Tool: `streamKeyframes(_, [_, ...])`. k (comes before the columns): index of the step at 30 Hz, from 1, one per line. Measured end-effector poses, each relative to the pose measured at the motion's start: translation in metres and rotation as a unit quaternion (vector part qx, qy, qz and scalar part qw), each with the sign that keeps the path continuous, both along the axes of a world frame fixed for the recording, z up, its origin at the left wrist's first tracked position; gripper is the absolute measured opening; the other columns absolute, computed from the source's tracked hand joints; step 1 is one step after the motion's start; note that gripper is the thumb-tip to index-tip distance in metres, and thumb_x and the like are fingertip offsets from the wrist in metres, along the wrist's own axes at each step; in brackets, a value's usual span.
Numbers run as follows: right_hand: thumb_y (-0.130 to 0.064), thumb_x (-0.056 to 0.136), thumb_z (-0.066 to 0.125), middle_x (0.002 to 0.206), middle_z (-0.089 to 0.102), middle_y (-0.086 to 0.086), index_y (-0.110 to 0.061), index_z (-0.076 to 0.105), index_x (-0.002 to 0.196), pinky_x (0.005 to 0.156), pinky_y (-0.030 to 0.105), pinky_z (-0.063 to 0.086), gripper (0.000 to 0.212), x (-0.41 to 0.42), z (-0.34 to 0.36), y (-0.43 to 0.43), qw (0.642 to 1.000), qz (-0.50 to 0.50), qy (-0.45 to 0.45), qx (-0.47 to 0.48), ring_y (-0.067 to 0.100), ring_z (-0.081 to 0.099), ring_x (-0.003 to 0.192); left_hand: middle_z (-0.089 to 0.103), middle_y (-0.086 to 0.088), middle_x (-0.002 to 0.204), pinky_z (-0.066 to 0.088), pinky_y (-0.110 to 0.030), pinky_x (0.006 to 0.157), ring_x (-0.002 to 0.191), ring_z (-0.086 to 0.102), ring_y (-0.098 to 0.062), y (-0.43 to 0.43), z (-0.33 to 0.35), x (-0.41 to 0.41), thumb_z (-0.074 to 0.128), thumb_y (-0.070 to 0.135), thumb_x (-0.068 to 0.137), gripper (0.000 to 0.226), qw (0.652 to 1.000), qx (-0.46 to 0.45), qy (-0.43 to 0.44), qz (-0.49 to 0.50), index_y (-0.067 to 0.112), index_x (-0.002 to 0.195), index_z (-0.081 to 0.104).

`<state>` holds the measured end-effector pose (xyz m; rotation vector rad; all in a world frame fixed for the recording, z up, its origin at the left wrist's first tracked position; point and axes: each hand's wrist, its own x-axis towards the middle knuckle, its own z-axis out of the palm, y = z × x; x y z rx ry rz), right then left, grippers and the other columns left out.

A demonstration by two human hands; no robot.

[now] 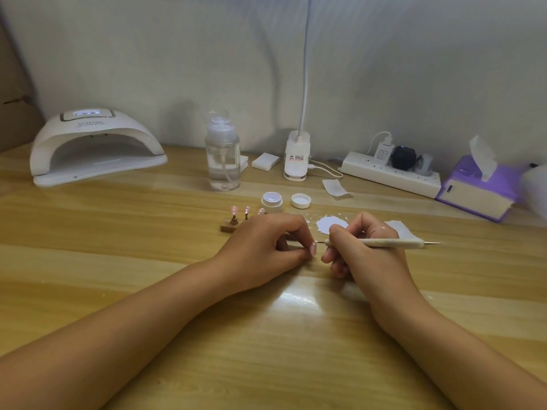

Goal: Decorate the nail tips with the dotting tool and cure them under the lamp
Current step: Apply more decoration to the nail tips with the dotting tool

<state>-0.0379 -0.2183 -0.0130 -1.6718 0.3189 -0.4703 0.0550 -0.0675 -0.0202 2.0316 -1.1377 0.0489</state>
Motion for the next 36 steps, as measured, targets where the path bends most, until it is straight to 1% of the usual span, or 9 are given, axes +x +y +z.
streamKeyframes(6, [-0.013, 0.083, 0.065, 0.061, 0.069, 0.011, -0.021, 0.047, 0.061, 0.049, 0.025, 0.043, 0.029, 0.0, -0.001, 0.0, 1.0, 0.007, 0.004, -0.011, 0.013, 0.057, 0.046, 0.066, 0.023, 0.082, 0.044, -0.019, 0.064, 0.067, 0.065, -0.009, 0.0, 0.0, 0.0, 0.076, 0.019, 0.083, 0.021, 1.0, 0.004, -0.002, 0.005, 0.036, 0.078, 0.065])
streamKeyframes(12, [-0.013, 0.085, 0.064, 0.06, 0.069, 0.009, -0.028, 0.052, 0.054, 0.044, 0.02, 0.043, 0.036, 0.0, -0.001, -0.001, 1.0, 0.001, -0.005, -0.004, 0.012, 0.056, 0.045, 0.066, 0.023, 0.083, 0.047, -0.022, 0.065, 0.067, 0.064, -0.009, 0.0, -0.001, 0.0, 0.075, 0.019, 0.083, 0.02, 1.0, 0.003, 0.0, 0.003, 0.036, 0.079, 0.066])
streamKeyframes(15, [-0.013, 0.084, 0.064, 0.06, 0.069, 0.01, -0.028, 0.05, 0.054, 0.044, 0.019, 0.043, 0.036, 0.0, -0.001, -0.001, 1.0, 0.004, -0.002, -0.006, 0.011, 0.056, 0.045, 0.065, 0.024, 0.081, 0.047, -0.022, 0.065, 0.067, 0.064, -0.008, 0.0, -0.001, 0.0, 0.075, 0.019, 0.083, 0.02, 1.0, 0.002, -0.003, 0.005, 0.036, 0.079, 0.066])
streamKeyframes(20, [-0.013, 0.083, 0.065, 0.06, 0.069, 0.011, -0.018, 0.048, 0.063, 0.046, 0.022, 0.043, 0.027, 0.0, -0.003, -0.001, 1.0, 0.004, 0.002, -0.008, 0.012, 0.056, 0.046, 0.065, 0.023, 0.08, 0.046, -0.022, 0.064, 0.066, 0.064, -0.008, 0.0, -0.001, 0.0, 0.076, 0.018, 0.083, 0.013, 1.0, 0.002, 0.002, 0.003, 0.028, 0.081, 0.069])
streamKeyframes(24, [-0.015, 0.087, 0.065, 0.059, 0.069, 0.01, -0.016, 0.049, 0.065, 0.045, 0.02, 0.043, 0.027, 0.001, -0.001, 0.0, 1.0, -0.015, -0.018, 0.007, 0.011, 0.055, 0.044, 0.067, 0.021, 0.083, 0.045, -0.021, 0.064, 0.065, 0.063, -0.008, 0.0, -0.001, 0.001, 0.075, 0.018, 0.083, 0.011, 1.0, 0.003, 0.004, 0.0, 0.028, 0.081, 0.07])
streamKeyframes(28, [-0.03, 0.093, 0.066, 0.051, 0.06, -0.001, -0.016, 0.052, 0.073, 0.04, 0.014, 0.036, 0.028, 0.001, 0.003, 0.0, 0.995, -0.056, -0.071, 0.037, 0.006, 0.045, 0.04, 0.066, 0.025, 0.083, 0.037, -0.015, 0.066, 0.065, 0.061, -0.004, 0.0, -0.001, 0.001, 0.076, 0.021, 0.083, 0.011, 1.0, 0.006, 0.009, 0.004, 0.03, 0.081, 0.07])
streamKeyframes(32, [-0.035, 0.091, 0.068, 0.054, 0.057, -0.009, -0.018, 0.056, 0.084, 0.044, 0.013, 0.037, 0.022, 0.004, 0.016, -0.016, 0.988, -0.101, -0.12, 0.018, 0.002, 0.049, 0.047, 0.067, 0.024, 0.083, 0.038, -0.013, 0.064, 0.065, 0.059, 0.0, 0.001, -0.001, 0.0, 0.075, 0.019, 0.084, 0.01, 1.0, 0.007, 0.016, 0.003, 0.028, 0.082, 0.07])
streamKeyframes(34, [-0.039, 0.091, 0.067, 0.057, 0.063, -0.005, -0.017, 0.06, 0.086, 0.042, 0.014, 0.037, 0.023, 0.006, 0.017, -0.026, 0.988, -0.112, -0.104, 0.0, 0.003, 0.05, 0.046, 0.068, 0.02, 0.085, 0.039, -0.016, 0.064, 0.065, 0.059, 0.001, 0.001, -0.001, -0.001, 0.074, 0.019, 0.085, 0.009, 1.0, 0.006, 0.02, 0.0, 0.027, 0.083, 0.07])
streamKeyframes(36, [-0.035, 0.096, 0.06, 0.06, 0.068, -0.002, -0.017, 0.06, 0.084, 0.041, 0.016, 0.035, 0.021, 0.008, 0.01, -0.034, 0.991, -0.115, -0.069, -0.019, 0.005, 0.045, 0.041, 0.069, 0.018, 0.087, 0.04, -0.017, 0.065, 0.065, 0.059, 0.001, 0.001, 0.0, -0.001, 0.073, 0.02, 0.085, 0.008, 1.0, 0.007, 0.021, -0.001, 0.027, 0.084, 0.07])
